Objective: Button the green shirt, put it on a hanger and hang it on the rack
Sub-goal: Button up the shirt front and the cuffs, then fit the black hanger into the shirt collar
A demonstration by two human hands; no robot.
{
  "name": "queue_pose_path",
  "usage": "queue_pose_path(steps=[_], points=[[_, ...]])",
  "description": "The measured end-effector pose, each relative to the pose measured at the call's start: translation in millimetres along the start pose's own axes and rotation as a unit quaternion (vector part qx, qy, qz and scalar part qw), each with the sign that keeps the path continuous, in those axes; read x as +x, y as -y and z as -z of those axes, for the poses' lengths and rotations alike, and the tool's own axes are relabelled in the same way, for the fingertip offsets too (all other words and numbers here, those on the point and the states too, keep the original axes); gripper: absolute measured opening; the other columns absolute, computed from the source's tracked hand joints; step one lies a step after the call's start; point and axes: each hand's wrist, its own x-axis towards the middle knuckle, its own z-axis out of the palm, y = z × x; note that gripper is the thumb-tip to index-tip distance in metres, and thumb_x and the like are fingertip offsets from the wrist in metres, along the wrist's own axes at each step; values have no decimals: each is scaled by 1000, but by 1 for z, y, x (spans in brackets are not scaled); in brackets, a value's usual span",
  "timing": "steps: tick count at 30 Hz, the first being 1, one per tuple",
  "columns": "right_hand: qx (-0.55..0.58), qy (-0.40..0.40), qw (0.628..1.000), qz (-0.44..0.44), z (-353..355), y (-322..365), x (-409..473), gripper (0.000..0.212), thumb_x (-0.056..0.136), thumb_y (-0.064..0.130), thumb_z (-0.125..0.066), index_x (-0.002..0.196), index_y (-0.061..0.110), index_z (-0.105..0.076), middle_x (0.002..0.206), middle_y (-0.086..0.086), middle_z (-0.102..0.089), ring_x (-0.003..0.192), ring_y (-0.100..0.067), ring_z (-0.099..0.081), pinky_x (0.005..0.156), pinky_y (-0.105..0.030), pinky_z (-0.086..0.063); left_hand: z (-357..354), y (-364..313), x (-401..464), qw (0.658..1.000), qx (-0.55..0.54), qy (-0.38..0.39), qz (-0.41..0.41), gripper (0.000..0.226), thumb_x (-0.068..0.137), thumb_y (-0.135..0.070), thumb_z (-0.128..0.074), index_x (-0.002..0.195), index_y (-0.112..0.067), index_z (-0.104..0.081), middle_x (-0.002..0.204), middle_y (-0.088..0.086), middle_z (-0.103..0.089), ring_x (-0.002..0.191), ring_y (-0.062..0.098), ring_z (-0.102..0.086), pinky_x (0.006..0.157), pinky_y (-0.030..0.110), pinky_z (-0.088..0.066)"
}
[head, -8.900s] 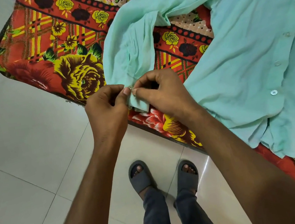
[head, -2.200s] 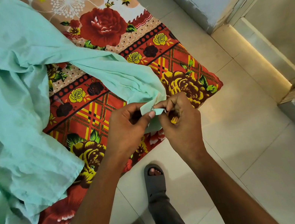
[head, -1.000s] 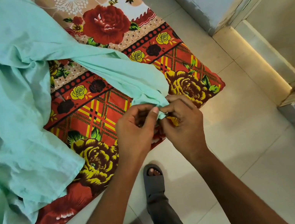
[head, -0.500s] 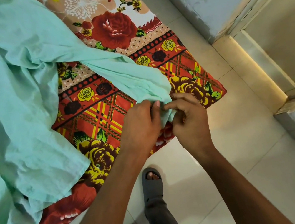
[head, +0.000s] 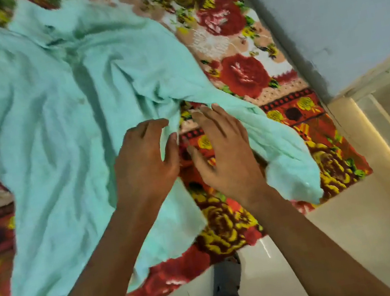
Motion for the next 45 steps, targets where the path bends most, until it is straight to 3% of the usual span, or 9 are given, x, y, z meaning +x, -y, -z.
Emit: queue_pose_path(steps=[8,15,19,23,27,34,40,45], points=[[-19,69,989,132,-84,109,134,64,98,48,-50,156,20,-42,160,-6,-45,155,-26,-29,124,-54,-26,101,148,83,986,124,-92,57,41,94,-35,-66,125,-9,-65,122,11,-68,115,36,-62,88,47,-52],[-18,140,965,222,-176,175,251,62,99,46,-53,153,17,-45,157,-8,-48,153,-28,-32,122,-52,-29,124,274,171,968,193,-118,113,48,95,-43,-56,118,0,-60,115,20,-65,108,42,-59,87,49,-49],[-19,169,949,265,-211,199,306,56,100,41,-54,149,16,-49,152,-10,-52,149,-30,-38,120,-50,-34,120,342,212,960,215,-68,167,66,95,-56,-46,132,-2,-52,134,21,-57,129,41,-49,104,53,-44],[-10,175,927,333,-258,232,377,42,97,35,-56,130,10,-63,132,-12,-62,130,-32,-54,107,-49,-46,120,408,239,950,205,-36,232,83,94,-66,-34,150,-4,-37,158,20,-37,146,39,-32,119,55,-29],[-25,199,910,363,-306,265,439,49,93,37,-61,132,8,-63,131,-14,-61,128,-33,-54,105,-50,-47,104,420,237,945,222,-55,234,79,98,-64,-34,156,-11,-32,164,12,-29,152,31,-24,125,50,-16],[-76,267,897,345,-351,302,492,69,94,51,-62,149,13,-45,156,-16,-43,146,-37,-38,119,-52,-33,112,429,241,943,217,-5,252,80,98,-63,-37,158,-12,-30,167,8,-25,155,27,-20,126,48,-12],[-93,282,886,357,-365,307,515,88,83,64,-60,151,11,-41,139,-11,-48,129,-34,-47,102,-49,-38,111,437,247,942,212,-2,259,80,95,-58,-45,157,-9,-32,166,10,-27,155,29,-20,124,53,-15],[-32,325,883,336,-369,320,525,93,68,56,-74,145,10,-48,128,-10,-45,120,-32,-49,103,-45,-44,112,439,247,943,207,5,261,81,94,-57,-46,157,-8,-32,166,10,-26,156,29,-20,124,55,-16]])
